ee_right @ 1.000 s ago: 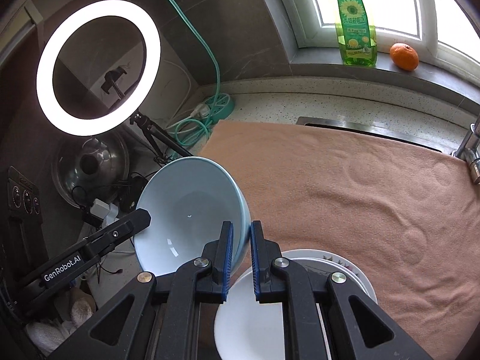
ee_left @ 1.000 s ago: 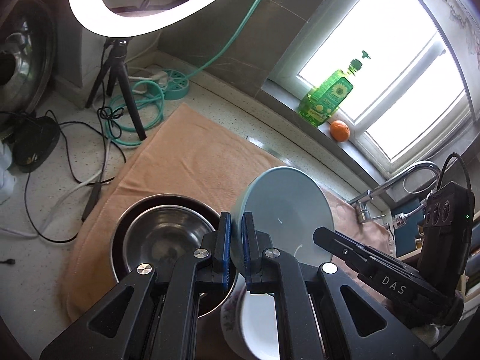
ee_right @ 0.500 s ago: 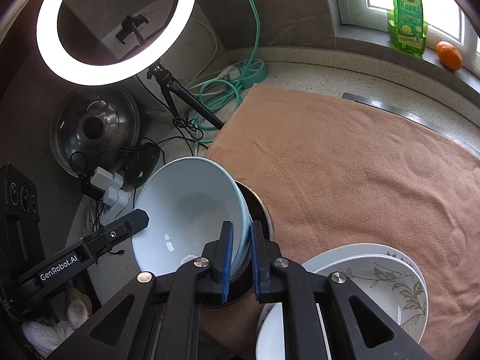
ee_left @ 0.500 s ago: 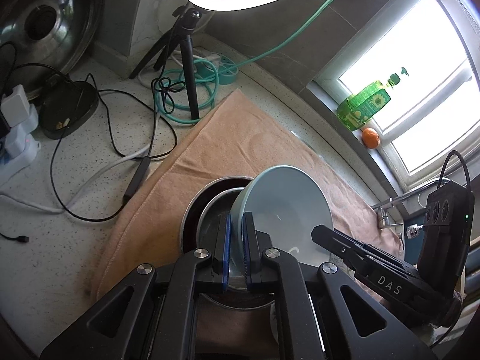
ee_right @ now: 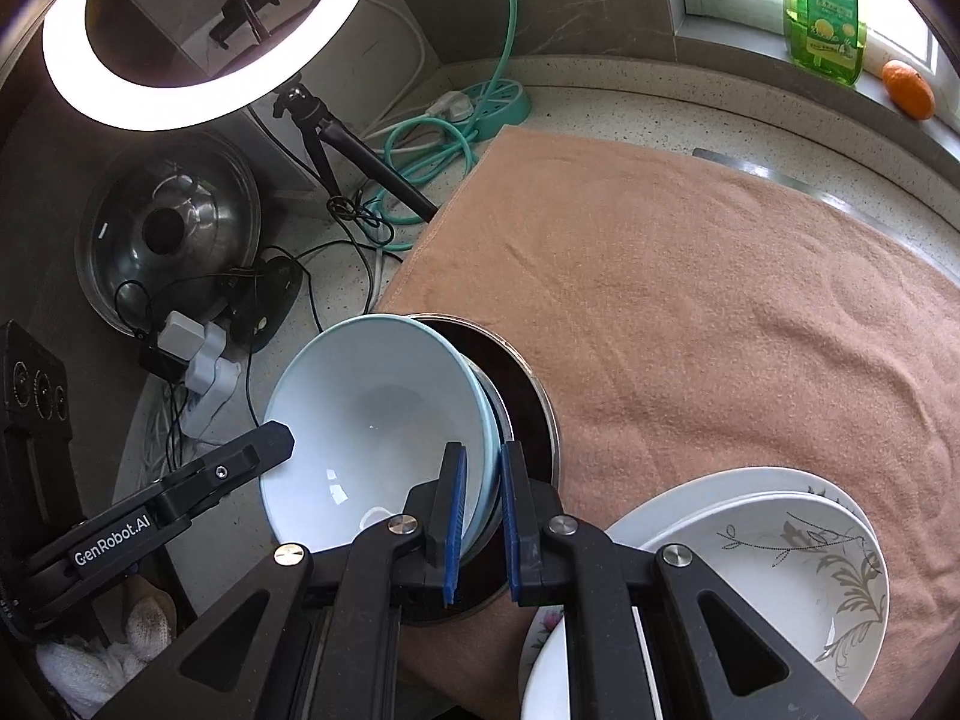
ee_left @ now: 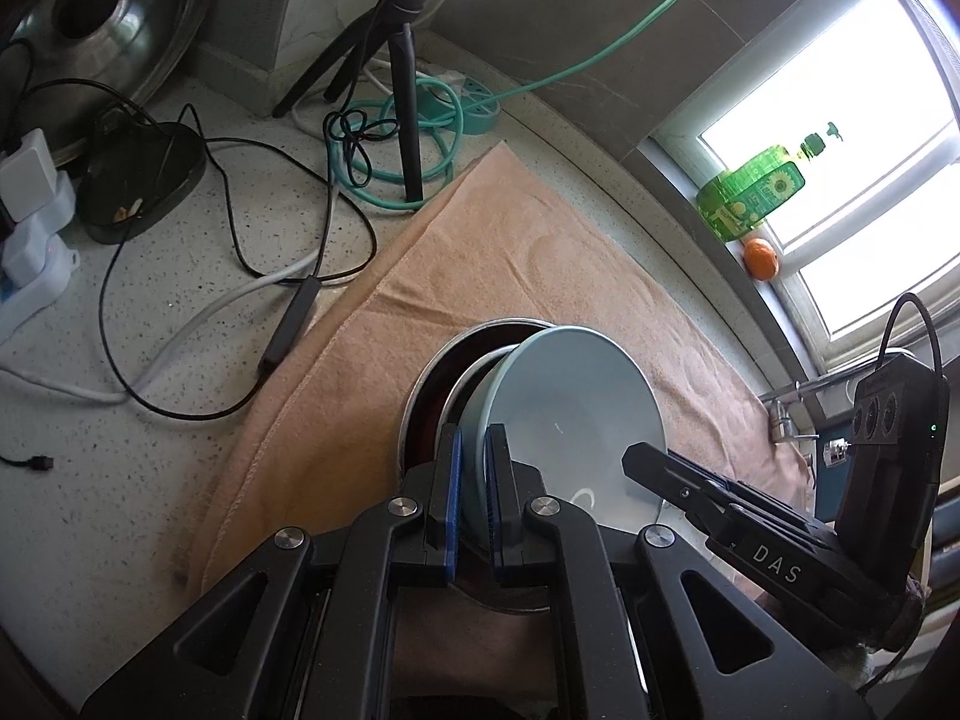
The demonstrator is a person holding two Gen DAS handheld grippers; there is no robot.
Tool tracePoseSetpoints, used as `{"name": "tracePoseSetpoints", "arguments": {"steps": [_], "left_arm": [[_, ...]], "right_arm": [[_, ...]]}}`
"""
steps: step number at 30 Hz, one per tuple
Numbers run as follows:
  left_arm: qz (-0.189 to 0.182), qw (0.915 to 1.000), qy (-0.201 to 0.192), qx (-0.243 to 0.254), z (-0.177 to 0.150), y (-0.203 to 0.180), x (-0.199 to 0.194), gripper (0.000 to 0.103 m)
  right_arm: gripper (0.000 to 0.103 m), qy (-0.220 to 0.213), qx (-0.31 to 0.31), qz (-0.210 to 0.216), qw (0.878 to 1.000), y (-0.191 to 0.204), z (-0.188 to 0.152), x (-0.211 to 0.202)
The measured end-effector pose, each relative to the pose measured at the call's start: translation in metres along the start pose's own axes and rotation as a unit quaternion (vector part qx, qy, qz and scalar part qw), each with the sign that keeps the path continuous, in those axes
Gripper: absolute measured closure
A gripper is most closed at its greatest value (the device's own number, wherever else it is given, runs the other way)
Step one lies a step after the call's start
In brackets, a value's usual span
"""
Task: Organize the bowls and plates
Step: 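Lower the pale blue bowl into the red-sided steel bowl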
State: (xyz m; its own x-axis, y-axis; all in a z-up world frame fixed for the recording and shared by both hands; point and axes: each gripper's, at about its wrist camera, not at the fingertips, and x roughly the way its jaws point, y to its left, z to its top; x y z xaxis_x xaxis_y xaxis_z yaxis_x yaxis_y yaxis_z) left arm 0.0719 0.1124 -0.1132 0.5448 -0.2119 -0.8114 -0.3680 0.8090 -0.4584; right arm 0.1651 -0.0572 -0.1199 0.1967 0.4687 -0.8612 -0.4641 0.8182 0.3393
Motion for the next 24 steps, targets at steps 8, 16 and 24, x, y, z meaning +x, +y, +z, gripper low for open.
{"name": "tracePoseSetpoints", "arguments": {"steps": [8, 16, 24], "left_arm": [[0.006, 0.9999, 0.008, 0.001, -0.001, 0.002, 0.004, 0.097], [0.012, 0.9999, 0.008, 0.003, -0.001, 0.001, 0.005, 0.097], [0.014, 0.9998, -0.012, 0.003, -0.002, 0.003, -0.009, 0.097]], "right_arm": [[0.093, 0.010, -0.004, -0.003, 1.000, 0.002, -0.002, 0.006], [0.091, 0.010, -0.009, -0.005, 1.000, 0.004, -0.001, 0.008], [0.091, -0.008, -0.005, 0.005, 1.000, -0.001, 0.000, -0.009]]}}
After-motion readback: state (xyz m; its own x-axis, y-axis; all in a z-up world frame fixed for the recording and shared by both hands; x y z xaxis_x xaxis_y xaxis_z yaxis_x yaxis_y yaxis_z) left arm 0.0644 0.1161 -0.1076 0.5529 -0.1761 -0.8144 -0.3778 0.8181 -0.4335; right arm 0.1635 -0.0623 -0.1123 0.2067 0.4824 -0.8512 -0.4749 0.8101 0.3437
